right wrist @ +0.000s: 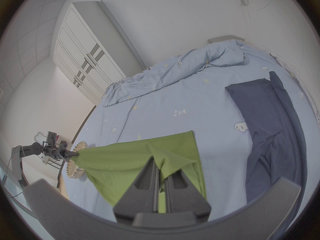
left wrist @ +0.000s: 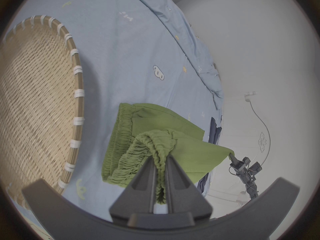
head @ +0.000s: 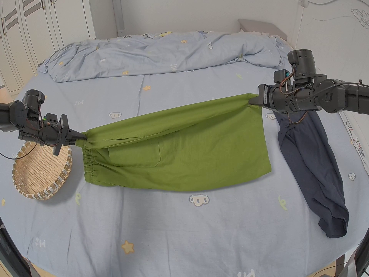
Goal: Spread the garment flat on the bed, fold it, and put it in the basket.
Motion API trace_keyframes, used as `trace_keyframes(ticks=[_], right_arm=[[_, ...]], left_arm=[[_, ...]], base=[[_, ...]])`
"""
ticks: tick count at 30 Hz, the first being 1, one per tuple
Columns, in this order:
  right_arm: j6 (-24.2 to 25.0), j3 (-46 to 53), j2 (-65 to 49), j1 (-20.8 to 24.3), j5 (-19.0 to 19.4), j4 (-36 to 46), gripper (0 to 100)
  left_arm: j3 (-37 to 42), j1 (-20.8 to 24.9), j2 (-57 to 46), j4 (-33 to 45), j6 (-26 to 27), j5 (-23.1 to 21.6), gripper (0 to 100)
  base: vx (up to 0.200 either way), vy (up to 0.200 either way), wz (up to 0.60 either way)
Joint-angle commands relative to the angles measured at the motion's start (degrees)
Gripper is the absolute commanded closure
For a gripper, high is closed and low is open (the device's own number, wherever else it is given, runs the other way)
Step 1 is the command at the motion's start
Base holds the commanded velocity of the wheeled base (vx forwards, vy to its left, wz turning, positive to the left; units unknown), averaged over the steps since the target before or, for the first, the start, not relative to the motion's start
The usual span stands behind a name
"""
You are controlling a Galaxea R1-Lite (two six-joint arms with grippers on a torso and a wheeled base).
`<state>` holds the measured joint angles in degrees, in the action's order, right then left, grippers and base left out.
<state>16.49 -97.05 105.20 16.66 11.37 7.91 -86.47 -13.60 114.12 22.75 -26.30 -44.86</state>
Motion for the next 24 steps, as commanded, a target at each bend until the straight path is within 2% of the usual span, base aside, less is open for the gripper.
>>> trace_keyframes(ticks=[1, 11, 24], right_arm=[[-0.8, -2.4, 5.2, -0.7, 0.1, -1.2, 100], [-1.2, -4.4, 11.1, -0.8, 0.1, -4.9, 100], [-1.2, -6.0, 14.4, -0.7, 0.1, -5.3, 100]], left_arm=[[-2.0, 1.0, 2.8, 0.0, 0.1, -0.1, 100], [-4.5, 1.2, 5.6, -0.2, 0.5, 0.7, 100], [-6.0, 1.7, 8.4, -0.4, 0.5, 0.8, 100]], base=[[0.000, 0.000, 0.00], [0.000, 0.000, 0.00], [0.000, 0.000, 0.00]])
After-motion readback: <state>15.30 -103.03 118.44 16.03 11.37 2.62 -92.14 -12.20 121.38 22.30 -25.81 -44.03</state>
